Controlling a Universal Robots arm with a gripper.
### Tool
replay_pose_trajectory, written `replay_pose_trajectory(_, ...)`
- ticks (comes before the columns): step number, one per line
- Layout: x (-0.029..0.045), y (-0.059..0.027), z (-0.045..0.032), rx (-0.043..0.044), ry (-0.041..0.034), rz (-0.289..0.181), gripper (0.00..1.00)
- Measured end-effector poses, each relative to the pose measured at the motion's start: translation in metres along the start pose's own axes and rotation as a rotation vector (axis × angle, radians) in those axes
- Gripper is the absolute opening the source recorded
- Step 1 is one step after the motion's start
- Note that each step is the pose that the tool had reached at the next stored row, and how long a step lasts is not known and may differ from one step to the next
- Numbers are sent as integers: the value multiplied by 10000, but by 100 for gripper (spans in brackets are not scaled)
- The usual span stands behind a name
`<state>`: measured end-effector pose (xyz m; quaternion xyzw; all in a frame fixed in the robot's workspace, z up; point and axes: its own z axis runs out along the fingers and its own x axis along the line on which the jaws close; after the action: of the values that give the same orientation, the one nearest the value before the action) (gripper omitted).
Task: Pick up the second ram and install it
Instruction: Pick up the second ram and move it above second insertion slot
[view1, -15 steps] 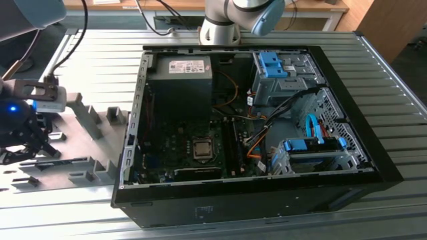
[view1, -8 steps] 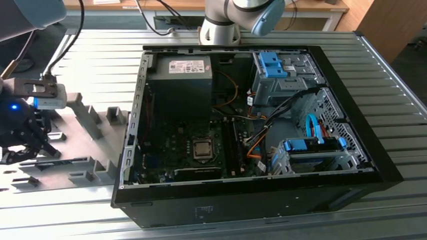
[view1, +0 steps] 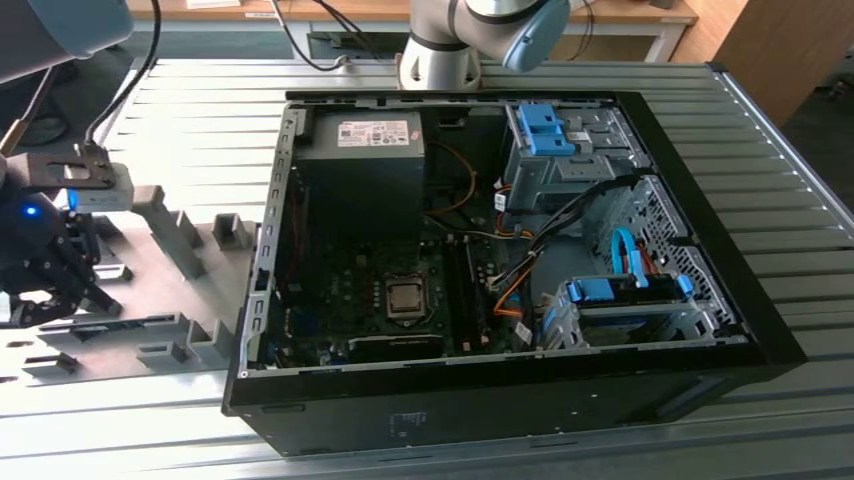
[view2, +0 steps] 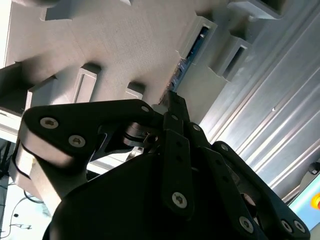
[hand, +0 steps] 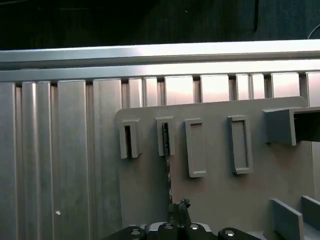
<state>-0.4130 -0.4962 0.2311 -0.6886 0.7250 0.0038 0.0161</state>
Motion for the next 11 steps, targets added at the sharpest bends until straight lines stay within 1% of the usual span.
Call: replay_pose_trajectory(11, 0, 0, 0, -33, -19, -1139, 10)
